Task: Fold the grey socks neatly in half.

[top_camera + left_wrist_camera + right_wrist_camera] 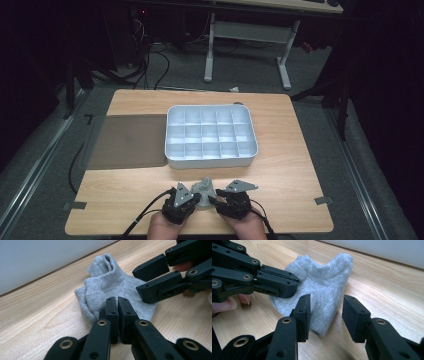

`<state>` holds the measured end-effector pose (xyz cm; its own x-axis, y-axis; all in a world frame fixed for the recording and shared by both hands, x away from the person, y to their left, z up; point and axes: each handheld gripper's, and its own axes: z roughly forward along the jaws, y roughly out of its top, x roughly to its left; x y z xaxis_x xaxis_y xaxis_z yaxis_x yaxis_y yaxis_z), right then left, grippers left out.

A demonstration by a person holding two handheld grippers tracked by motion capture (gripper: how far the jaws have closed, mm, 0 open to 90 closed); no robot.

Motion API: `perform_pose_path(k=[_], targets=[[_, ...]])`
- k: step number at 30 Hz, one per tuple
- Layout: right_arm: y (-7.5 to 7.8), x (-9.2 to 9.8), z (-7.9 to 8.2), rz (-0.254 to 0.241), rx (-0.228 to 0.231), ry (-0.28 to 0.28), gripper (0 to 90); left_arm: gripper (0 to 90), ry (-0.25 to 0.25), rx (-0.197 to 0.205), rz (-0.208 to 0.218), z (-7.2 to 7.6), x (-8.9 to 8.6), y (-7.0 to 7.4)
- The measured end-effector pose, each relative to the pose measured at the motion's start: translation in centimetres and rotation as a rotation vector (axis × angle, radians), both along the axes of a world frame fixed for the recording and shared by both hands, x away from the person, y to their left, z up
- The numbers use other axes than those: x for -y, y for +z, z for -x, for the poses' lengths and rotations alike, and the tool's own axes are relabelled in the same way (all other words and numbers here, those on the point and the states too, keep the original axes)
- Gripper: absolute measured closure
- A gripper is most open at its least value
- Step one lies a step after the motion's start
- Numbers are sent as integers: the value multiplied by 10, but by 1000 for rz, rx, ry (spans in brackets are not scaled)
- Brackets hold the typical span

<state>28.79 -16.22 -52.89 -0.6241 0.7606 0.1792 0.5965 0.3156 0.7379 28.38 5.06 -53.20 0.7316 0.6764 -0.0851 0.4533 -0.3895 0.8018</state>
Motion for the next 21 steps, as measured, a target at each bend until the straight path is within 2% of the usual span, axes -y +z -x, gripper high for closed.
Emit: perform_pose_path(k=[11,21], targets=[[-3,0,-2,-14,-29,8,631,870,0,4,-2,0,0,0],[-2,0,-1,-24,-39,19,710,868,-1,5,-3,0,0,0]])
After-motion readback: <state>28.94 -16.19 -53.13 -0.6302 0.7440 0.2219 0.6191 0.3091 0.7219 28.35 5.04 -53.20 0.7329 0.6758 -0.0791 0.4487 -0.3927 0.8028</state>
